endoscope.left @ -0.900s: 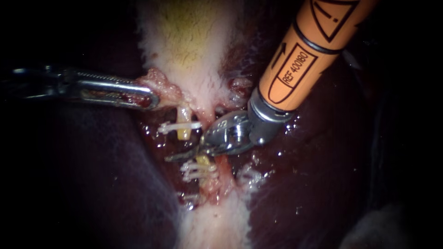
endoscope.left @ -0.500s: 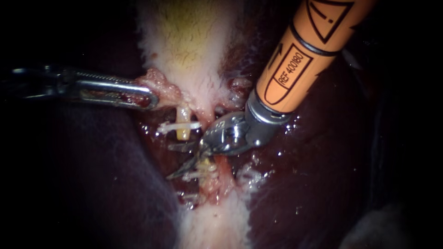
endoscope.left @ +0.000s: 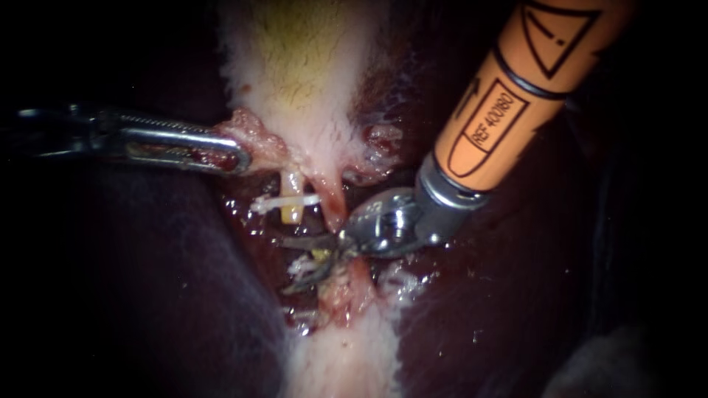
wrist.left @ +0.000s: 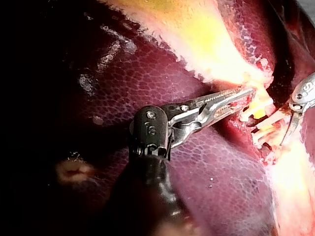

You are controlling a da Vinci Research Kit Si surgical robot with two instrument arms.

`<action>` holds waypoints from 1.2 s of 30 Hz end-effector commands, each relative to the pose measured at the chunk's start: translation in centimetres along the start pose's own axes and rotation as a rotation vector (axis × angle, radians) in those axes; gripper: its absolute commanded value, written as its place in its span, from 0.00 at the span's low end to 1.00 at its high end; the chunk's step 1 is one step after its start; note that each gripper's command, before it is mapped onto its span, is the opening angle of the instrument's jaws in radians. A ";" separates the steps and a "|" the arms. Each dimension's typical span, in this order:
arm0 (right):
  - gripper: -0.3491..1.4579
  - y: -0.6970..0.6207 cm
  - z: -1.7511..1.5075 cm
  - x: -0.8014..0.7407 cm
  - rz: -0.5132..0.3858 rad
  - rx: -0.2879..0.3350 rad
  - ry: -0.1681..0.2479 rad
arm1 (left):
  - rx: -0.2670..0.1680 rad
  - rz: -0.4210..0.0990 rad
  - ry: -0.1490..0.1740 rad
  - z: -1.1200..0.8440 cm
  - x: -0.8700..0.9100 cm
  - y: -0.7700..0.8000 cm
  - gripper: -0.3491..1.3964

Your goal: Go back from the cut left tube

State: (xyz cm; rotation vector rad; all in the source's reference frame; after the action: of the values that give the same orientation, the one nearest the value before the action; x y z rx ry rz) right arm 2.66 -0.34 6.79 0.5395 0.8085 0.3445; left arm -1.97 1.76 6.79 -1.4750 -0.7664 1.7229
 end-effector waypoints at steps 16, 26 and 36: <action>0.99 -0.04 -1.22 -0.21 -0.101 -0.165 0.013 | -0.002 0.000 -0.001 -0.03 -0.01 -0.04 0.00; 0.99 0.05 -1.54 -0.37 -0.113 -0.222 0.001 | -0.003 0.000 -0.001 -0.03 -0.01 -0.06 0.00; 0.99 0.06 -1.58 -0.36 -0.114 -0.225 0.001 | -0.001 0.001 0.000 0.01 -0.03 -0.11 0.00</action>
State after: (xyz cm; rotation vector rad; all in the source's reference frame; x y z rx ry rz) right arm 1.23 0.04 6.14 0.2820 0.7862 0.3258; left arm -1.97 1.80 6.91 -1.4772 -0.7681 1.7239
